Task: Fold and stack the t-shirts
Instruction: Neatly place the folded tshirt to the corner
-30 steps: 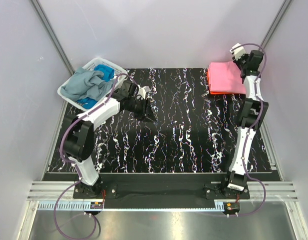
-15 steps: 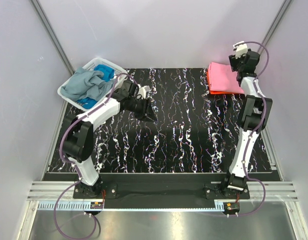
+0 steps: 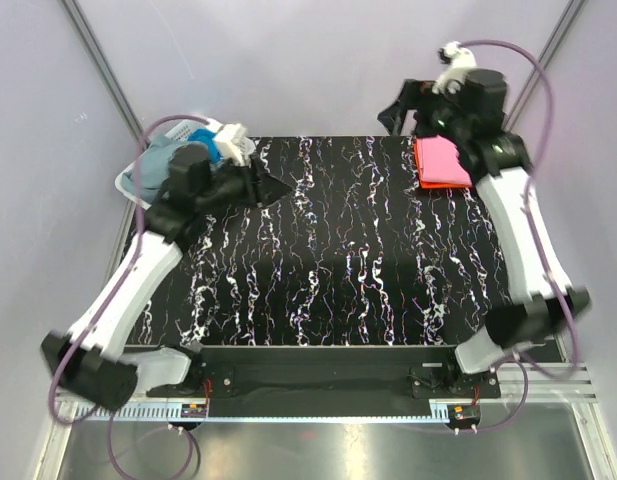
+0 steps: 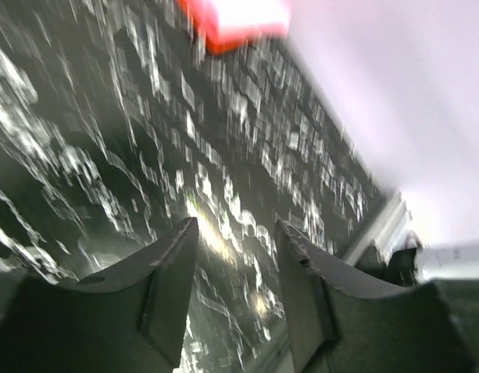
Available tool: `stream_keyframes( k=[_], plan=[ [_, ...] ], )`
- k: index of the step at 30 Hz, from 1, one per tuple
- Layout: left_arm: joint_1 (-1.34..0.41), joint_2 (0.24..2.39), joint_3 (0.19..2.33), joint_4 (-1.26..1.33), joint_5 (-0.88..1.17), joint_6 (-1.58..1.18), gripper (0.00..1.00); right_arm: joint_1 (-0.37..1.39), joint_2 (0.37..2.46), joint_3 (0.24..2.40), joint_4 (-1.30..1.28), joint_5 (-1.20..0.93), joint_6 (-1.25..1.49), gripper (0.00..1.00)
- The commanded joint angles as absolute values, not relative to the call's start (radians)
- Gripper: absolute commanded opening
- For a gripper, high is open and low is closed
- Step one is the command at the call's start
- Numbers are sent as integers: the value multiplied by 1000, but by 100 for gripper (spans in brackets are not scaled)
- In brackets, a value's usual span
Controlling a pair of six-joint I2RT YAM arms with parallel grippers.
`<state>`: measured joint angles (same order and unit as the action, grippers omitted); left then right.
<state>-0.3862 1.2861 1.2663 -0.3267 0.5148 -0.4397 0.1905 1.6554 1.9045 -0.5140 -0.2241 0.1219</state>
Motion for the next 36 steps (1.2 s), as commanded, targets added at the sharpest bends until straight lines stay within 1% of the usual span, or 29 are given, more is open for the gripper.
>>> stream_keyframes(
  k=[1, 2, 3, 4, 5, 6, 7, 8, 10, 16, 23, 29, 36],
  plan=[
    [-368, 1132, 1191, -200, 417, -408, 51, 155, 1478, 1743, -733, -417, 379, 100],
    [-367, 1077, 1172, -198, 396, -410, 55, 155, 1392, 1699, -735, -413, 441, 100],
    [-362, 1053, 1140, -201, 381, -416, 59, 155, 1352, 1653, -730, -434, 457, 100],
    [-361, 1028, 1122, -209, 367, -438, 67, 155, 1307, 1561, -724, -446, 462, 100],
    [-359, 985, 1103, -212, 370, -452, 88, 155, 1231, 1525, -733, -413, 466, 99],
    [-359, 965, 1065, -212, 383, -460, 99, 155, 1191, 1484, -742, -394, 469, 100],
    [-359, 933, 1049, -224, 397, -475, 99, 155, 1155, 1389, -726, -381, 471, 100],
    [-359, 919, 1036, -236, 406, -482, 99, 155, 1093, 1346, -715, -374, 469, 100],
    [-359, 890, 1000, -290, 397, -498, 99, 155, 1048, 1255, -713, -338, 472, 100],
    [-359, 763, 951, -363, 462, -462, 99, 155, 937, 1097, -643, -408, 526, 100],
    [-359, 689, 946, -408, 436, -474, 99, 155, 904, 1091, -644, -400, 560, 100],
    [-359, 684, 960, -425, 434, -454, 99, 155, 865, 1098, -663, -382, 574, 100],
    [-359, 686, 968, -445, 431, -426, 99, 155, 815, 1106, -696, -275, 558, 100]
  ],
)
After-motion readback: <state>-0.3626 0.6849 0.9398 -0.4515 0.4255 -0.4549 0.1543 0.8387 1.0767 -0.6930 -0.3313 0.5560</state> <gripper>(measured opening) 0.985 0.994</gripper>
